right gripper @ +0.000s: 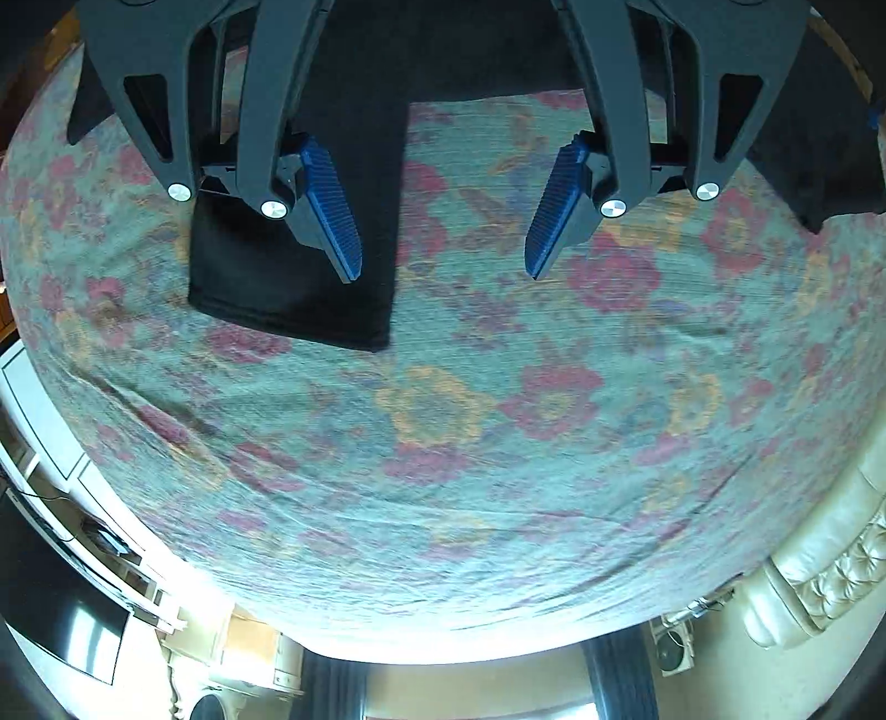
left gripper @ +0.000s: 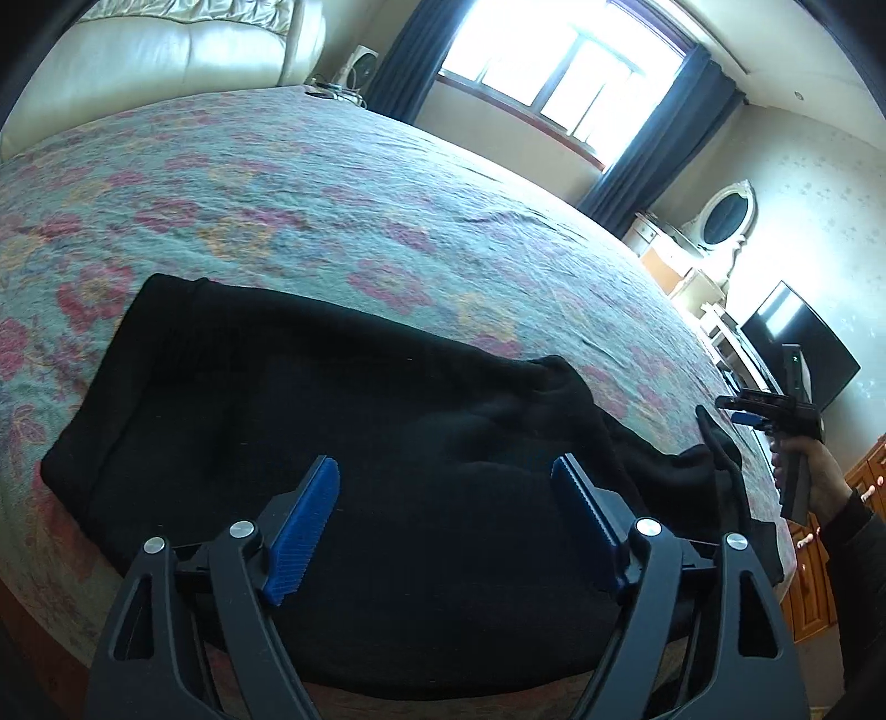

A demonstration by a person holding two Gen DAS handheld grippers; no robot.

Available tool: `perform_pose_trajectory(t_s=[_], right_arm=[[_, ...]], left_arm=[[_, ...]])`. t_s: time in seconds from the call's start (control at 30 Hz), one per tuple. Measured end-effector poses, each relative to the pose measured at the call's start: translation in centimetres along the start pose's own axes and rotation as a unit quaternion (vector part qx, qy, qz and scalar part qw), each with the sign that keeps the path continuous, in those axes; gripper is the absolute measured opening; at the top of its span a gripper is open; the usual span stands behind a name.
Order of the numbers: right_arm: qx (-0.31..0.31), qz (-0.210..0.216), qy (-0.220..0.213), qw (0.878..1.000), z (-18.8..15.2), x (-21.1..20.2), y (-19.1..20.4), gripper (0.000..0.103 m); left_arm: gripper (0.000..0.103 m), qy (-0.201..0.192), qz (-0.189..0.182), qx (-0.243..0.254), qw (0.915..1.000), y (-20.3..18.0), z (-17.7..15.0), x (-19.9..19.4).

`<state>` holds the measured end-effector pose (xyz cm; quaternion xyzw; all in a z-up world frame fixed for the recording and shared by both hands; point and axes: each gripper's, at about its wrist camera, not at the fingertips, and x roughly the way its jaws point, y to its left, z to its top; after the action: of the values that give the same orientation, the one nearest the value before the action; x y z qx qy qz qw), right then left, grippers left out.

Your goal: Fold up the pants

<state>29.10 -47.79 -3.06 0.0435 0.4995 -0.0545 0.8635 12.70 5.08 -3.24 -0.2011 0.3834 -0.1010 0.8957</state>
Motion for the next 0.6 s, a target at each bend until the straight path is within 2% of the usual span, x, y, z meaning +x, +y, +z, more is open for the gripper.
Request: perform_pose_trajectory(t_s=[0.17, 0.3, 0.33, 0.4, 0.47, 0.6], right_arm=[[-0.043, -0.059, 0.045, 0.996, 0.8, 4.4, 0.4, 0.062], [-0.063, -0.106, 0.070, 0.990, 0.2, 6.6, 0.0, 0.061], [-0.057, -0.097, 0.070, 0.991, 0.1, 6.6, -0.7, 0.057], [-0.036, -0.076, 0.069, 0.994, -0.1, 6.2, -2.5, 0.021], [-0.008, -0.040, 0.056, 0.998, -0.7, 4.8, -4.7, 0.012], [0.044, 0.022, -0.011, 0.999, -2.3, -1.3, -9.5, 0.011]], left_arm=[[0.082, 0.027, -0.012, 0.037, 0.9989, -4.4, -1.0, 1.6], [0.082, 0.056, -0.046, 0.033, 0.9968, -7.2, -2.4, 2.4], [0.082, 0.064, -0.054, 0.034, 0.9959, -8.1, -2.9, 2.7], [0.082, 0.077, -0.074, 0.038, 0.9936, -9.6, -3.8, 3.1], [0.082, 0.086, -0.090, 0.043, 0.9913, -11.3, -4.6, 3.4], [0.082, 0.099, -0.123, 0.056, 0.9858, -14.9, -6.2, 3.9]])
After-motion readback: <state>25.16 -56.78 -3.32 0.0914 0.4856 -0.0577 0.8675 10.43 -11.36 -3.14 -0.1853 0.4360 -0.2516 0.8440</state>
